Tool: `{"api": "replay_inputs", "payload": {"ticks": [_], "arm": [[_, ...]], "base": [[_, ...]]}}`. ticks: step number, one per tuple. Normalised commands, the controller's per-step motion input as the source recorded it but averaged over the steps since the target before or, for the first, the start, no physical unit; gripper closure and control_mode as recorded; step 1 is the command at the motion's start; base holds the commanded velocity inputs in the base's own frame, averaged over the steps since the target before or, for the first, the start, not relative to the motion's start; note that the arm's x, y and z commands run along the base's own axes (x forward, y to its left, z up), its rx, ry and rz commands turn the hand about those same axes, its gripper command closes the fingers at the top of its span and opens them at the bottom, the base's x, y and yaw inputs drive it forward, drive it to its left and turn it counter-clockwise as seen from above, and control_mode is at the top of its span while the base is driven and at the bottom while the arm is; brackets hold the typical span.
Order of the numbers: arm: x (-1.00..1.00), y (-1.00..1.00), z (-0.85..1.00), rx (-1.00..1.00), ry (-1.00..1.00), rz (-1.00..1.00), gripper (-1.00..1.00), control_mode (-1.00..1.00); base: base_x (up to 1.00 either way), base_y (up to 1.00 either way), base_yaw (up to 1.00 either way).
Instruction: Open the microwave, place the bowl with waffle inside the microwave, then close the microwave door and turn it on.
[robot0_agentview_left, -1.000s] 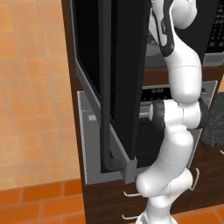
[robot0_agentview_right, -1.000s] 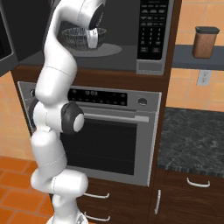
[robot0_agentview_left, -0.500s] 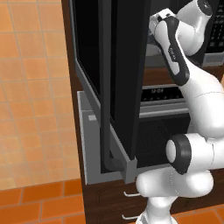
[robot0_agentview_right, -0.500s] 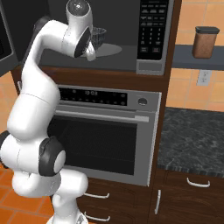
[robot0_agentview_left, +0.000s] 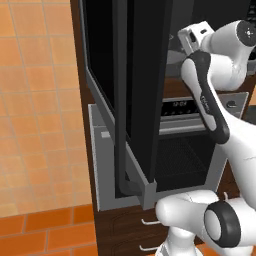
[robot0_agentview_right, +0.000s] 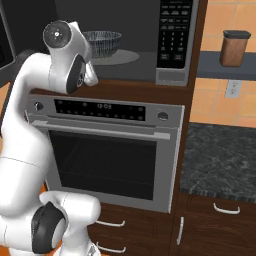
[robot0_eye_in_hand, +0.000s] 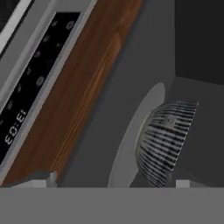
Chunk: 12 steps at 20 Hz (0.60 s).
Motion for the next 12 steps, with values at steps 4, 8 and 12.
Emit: {"api": "replay_inputs", "payload": {"ticks": [4, 8, 12], "arm": [[-0.71, -0.10, 0.47, 0.00, 0.10, -0.16, -1.00, -1.00], [-0.90, -0.16, 0.12, 0.00, 0.13, -0.17, -1.00, -1.00], [-0.73, -0.19, -0.31, -0.10, 0.11, -0.14, -1.00, -1.00]], "base": [[0.00, 0.00, 0.00], [0.00, 0.00, 0.00], [0.00, 0.00, 0.00]]}}
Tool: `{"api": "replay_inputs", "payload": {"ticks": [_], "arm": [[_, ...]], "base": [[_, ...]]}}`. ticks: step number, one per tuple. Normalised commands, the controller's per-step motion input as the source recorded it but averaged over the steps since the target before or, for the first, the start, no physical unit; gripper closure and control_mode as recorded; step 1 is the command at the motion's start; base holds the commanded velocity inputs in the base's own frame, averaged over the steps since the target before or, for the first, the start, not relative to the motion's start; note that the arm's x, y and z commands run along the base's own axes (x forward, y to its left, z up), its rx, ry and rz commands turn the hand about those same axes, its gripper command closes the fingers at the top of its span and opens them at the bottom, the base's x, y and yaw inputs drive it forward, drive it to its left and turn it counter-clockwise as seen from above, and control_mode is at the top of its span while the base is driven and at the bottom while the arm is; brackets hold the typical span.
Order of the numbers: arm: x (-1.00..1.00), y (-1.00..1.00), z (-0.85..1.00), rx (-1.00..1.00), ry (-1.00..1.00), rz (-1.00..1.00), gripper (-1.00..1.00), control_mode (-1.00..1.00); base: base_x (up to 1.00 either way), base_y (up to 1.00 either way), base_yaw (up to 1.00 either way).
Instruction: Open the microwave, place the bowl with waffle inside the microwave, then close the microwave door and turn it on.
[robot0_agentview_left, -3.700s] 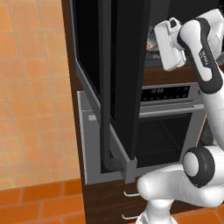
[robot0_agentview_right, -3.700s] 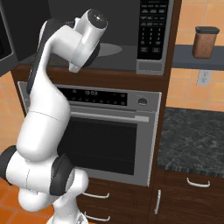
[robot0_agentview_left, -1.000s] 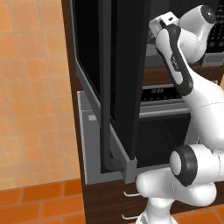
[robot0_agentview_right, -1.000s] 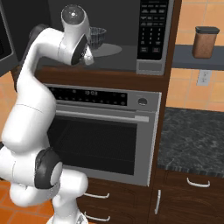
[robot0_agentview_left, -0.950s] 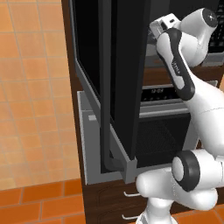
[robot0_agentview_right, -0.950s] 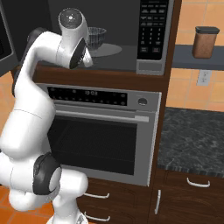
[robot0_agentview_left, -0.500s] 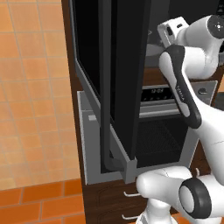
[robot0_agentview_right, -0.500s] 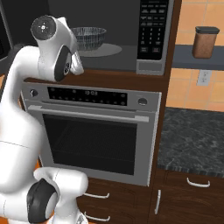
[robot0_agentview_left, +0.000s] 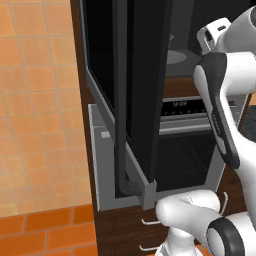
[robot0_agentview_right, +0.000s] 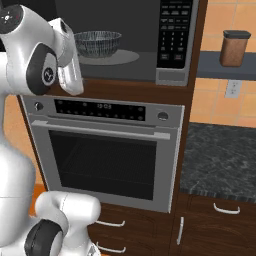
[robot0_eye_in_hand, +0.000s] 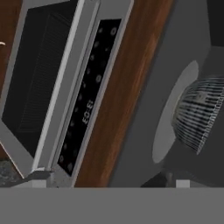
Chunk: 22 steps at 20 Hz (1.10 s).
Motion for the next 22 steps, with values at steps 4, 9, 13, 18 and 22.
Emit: {"api": "replay_inputs", "payload": {"ticks": [4, 9, 13, 18, 22], "arm": [[-0.62, -0.26, -0.60, -0.14, 0.13, -0.14, -1.00, -1.00], [-0.59, -0.32, -0.44, -0.12, 0.16, -0.14, -1.00, -1.00], [-0.63, -0.35, -0.29, -0.11, 0.18, -0.15, -1.00, -1.00], [-0.60, -0.33, -0.25, -0.10, 0.17, -0.17, -1.00, -1.00], [-0.39, -0.18, -0.47, -0.16, 0.13, -0.17, -1.00, -1.00]], "base": [[0.00, 0.00, 0.00], [0.00, 0.00, 0.00], [0.00, 0.00, 0.00], [0.00, 0.00, 0.00], [0.00, 0.00, 0.00]]}}
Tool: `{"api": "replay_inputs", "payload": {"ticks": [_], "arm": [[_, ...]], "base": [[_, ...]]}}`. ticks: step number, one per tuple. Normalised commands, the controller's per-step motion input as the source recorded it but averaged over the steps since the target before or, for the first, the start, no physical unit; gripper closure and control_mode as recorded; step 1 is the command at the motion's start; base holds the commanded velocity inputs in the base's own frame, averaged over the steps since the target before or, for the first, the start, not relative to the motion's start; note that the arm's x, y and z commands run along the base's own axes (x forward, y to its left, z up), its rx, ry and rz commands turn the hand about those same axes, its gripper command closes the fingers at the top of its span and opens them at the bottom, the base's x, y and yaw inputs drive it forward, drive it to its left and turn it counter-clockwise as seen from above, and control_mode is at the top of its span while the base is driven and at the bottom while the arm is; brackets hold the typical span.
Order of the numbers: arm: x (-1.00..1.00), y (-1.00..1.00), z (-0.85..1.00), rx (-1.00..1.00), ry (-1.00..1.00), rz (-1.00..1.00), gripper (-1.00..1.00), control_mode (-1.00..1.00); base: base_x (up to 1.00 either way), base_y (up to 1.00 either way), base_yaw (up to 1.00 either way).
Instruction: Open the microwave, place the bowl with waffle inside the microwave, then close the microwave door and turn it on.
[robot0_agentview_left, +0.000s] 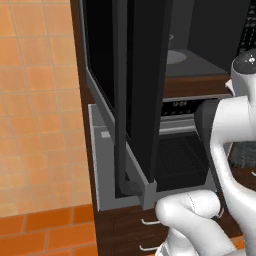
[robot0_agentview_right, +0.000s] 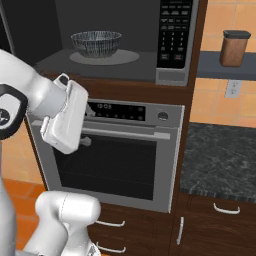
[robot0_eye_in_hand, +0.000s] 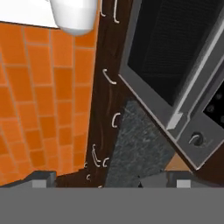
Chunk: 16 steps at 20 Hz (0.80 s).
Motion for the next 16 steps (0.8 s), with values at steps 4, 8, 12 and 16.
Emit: {"api": "replay_inputs", "payload": {"ticks": [4, 8, 12, 16], "arm": [[-0.21, -0.04, -0.59, -0.22, 0.08, -0.15, -1.00, -1.00], [-0.14, -0.01, -0.48, -0.19, 0.06, -0.12, -1.00, -1.00], [-0.06, -0.01, -0.32, -0.13, 0.03, -0.05, -1.00, -1.00], [-0.14, 0.00, -0.20, -0.09, 0.00, -0.01, -1.00, -1.00]], "base": [[0.00, 0.00, 0.00], [0.00, 0.00, 0.00], [0.00, 0.00, 0.00], [0.00, 0.00, 0.00]]}}
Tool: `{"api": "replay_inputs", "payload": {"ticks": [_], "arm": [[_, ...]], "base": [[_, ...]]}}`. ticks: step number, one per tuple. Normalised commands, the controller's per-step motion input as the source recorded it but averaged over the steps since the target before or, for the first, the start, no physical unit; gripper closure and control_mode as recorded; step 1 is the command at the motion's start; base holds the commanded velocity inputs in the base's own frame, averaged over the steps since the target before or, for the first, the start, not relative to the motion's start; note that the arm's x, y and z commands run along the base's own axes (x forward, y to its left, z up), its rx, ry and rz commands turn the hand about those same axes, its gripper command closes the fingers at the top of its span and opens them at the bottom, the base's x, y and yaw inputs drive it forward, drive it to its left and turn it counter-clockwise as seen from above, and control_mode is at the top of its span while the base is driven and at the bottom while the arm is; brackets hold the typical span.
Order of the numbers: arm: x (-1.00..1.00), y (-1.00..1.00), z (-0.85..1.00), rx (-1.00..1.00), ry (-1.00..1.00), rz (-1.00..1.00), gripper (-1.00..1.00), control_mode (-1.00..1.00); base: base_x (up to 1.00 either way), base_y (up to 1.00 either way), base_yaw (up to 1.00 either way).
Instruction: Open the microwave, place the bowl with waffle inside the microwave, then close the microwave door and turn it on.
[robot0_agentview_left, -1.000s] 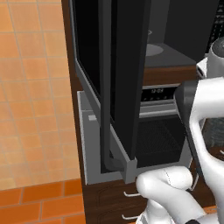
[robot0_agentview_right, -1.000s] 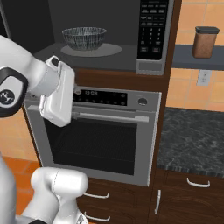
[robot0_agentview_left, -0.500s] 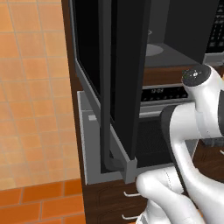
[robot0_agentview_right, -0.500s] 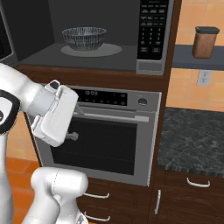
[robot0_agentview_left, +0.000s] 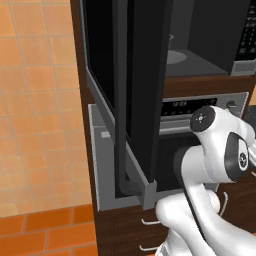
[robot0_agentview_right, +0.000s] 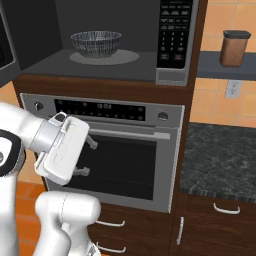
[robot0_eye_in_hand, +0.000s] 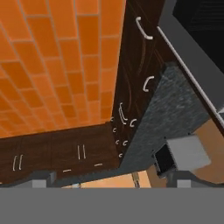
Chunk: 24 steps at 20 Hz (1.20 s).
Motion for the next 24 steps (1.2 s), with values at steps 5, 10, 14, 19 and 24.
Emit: {"api": "replay_inputs", "payload": {"ticks": [5, 10, 14, 19, 24], "arm": [[-0.03, 0.00, -0.19, -0.09, 0.00, 0.00, -1.00, -1.00], [0.00, 0.00, -0.32, -0.16, 0.00, -0.05, -1.00, -1.00], [-0.01, 0.00, -0.33, -0.19, 0.00, -0.04, -1.00, -1.00], [-0.30, 0.07, -0.05, -0.13, 0.00, 0.00, -1.00, -1.00], [-0.28, 0.25, -0.01, -0.13, -0.04, 0.00, -1.00, -1.00]], "base": [[0.00, 0.00, 0.00], [0.00, 0.00, 0.00], [0.00, 0.00, 0.00], [0.00, 0.00, 0.00], [0.00, 0.00, 0.00]]}}
